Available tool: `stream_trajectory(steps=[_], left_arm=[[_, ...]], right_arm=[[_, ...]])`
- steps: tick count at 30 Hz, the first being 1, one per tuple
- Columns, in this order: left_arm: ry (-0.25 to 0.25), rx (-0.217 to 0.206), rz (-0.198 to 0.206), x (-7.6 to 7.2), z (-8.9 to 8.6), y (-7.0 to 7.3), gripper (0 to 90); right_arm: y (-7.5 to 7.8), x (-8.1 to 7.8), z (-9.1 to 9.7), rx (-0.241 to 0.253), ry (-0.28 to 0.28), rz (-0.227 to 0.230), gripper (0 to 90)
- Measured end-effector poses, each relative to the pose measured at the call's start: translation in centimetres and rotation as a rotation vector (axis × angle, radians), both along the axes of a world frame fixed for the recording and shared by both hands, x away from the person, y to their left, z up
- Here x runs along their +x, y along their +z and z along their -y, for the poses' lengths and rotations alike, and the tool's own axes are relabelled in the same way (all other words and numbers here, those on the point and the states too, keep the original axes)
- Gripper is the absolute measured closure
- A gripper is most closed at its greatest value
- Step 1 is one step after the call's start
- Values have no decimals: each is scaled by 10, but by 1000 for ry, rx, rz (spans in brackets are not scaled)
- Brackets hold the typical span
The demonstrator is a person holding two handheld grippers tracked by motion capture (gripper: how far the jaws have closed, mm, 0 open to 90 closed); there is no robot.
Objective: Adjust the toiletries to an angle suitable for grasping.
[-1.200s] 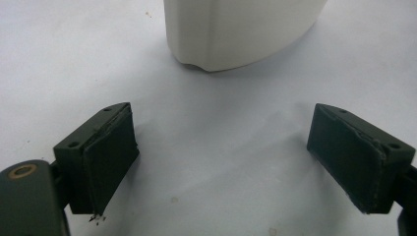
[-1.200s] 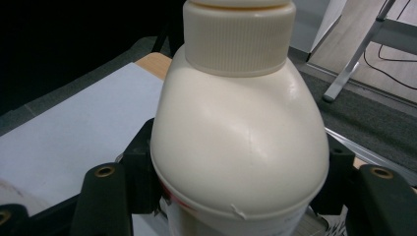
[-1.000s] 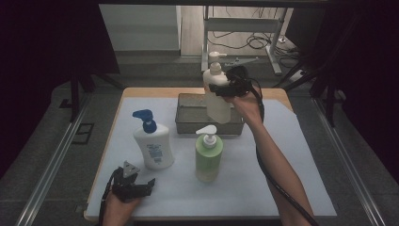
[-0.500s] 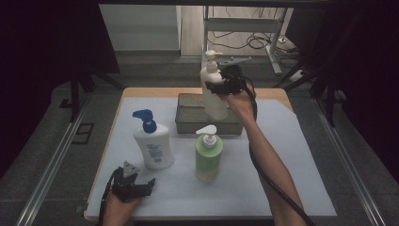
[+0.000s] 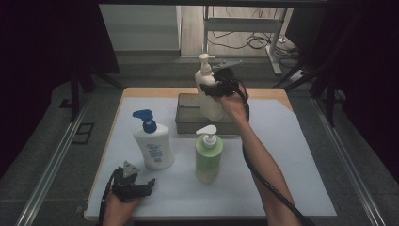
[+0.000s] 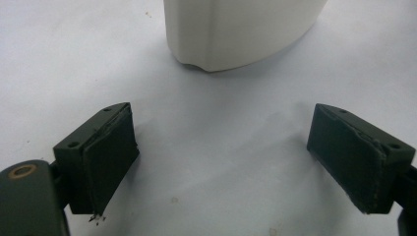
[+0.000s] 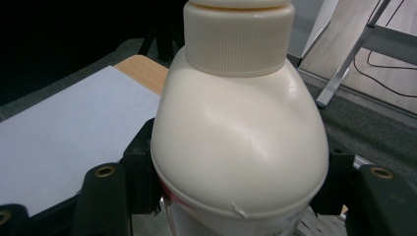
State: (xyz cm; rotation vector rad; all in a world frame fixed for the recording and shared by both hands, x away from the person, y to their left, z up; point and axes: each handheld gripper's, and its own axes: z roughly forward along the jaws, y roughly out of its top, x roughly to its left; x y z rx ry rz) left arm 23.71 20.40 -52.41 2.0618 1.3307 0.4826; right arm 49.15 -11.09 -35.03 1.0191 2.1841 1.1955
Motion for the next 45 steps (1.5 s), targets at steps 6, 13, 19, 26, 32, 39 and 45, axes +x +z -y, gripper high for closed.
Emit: stream_trajectory(steps=[6, 13, 19, 26, 32, 39, 45], left_arm=[[0, 0, 0, 0, 0, 0, 109], [1, -2, -1, 0, 0, 0, 109], [1, -3, -1, 0, 0, 0, 109], [0, 0, 0, 0, 0, 0, 109], [0, 0, 0, 0, 0, 0, 109], [0, 0, 0, 0, 0, 0, 109], [0, 0, 0, 0, 0, 0, 109]], right_arm=[[-8, 1, -2, -7, 5, -13, 369], [-14, -3, -1, -11, 16, -39, 369], [-15, -6, 3, -7, 23, -50, 368], [-19, -10, 9, -17, 23, -58, 367], [-26, -13, 15, -19, 22, -66, 367], [-35, -18, 16, -27, 31, -80, 366], [-44, -19, 17, -27, 35, -95, 365]])
